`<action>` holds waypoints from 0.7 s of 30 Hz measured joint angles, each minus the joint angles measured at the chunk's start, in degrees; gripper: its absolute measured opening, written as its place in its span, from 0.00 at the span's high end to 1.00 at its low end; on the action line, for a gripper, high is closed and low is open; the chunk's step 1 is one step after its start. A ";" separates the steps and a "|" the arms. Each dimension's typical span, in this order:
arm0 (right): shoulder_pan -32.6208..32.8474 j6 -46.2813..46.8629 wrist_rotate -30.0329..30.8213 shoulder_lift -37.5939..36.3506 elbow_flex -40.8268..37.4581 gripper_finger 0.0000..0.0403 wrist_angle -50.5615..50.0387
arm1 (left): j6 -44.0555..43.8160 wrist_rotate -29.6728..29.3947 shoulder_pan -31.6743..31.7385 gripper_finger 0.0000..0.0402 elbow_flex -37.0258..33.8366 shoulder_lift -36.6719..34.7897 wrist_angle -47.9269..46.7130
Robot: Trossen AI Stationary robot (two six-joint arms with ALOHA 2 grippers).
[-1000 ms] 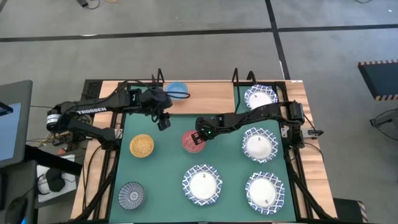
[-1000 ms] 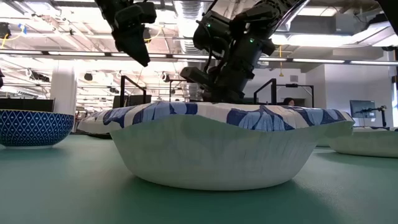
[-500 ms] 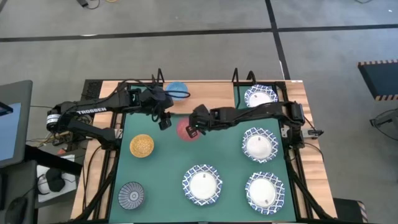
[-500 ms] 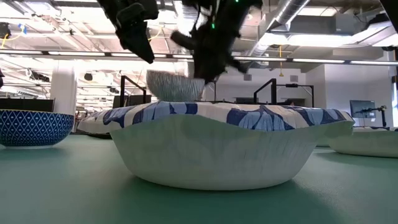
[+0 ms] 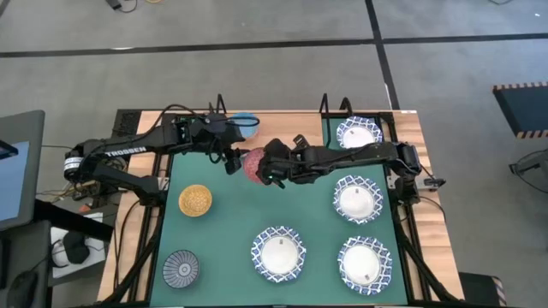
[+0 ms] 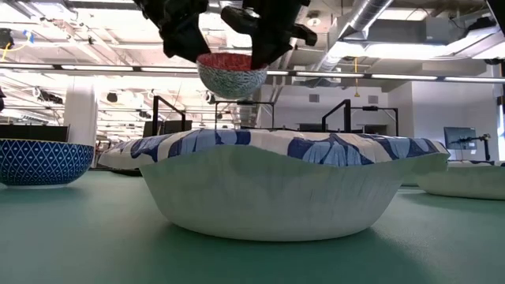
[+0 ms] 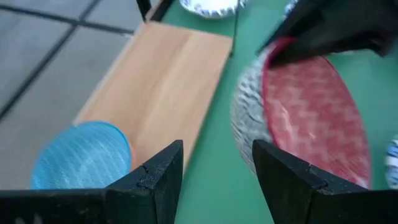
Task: Place and stack bowls onto a shelf
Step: Stack the red patterned bowl on top of the light blue bowl on the shelf
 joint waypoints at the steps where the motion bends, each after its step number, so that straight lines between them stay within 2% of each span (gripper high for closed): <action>1: -0.10 0.02 0.35 0.01 0.00 0.90 -0.82 | -0.31 0.75 0.08 0.55 0.46 0.02 -0.72; 6: -0.81 -3.27 4.59 0.01 -0.02 0.90 -0.39 | -2.64 2.95 0.08 0.55 1.51 -0.02 -0.27; 9: -1.02 -4.54 4.51 -0.01 -0.02 0.89 -0.09 | -3.59 2.65 0.10 0.55 1.49 0.03 0.91; 15: 0.13 -12.65 5.31 -0.01 -0.02 0.89 4.03 | -3.35 -1.98 0.40 0.55 1.49 0.02 3.64; 21: 1.29 -15.81 9.87 -0.04 0.03 0.89 6.74 | -1.89 3.36 0.53 0.55 1.49 0.77 4.45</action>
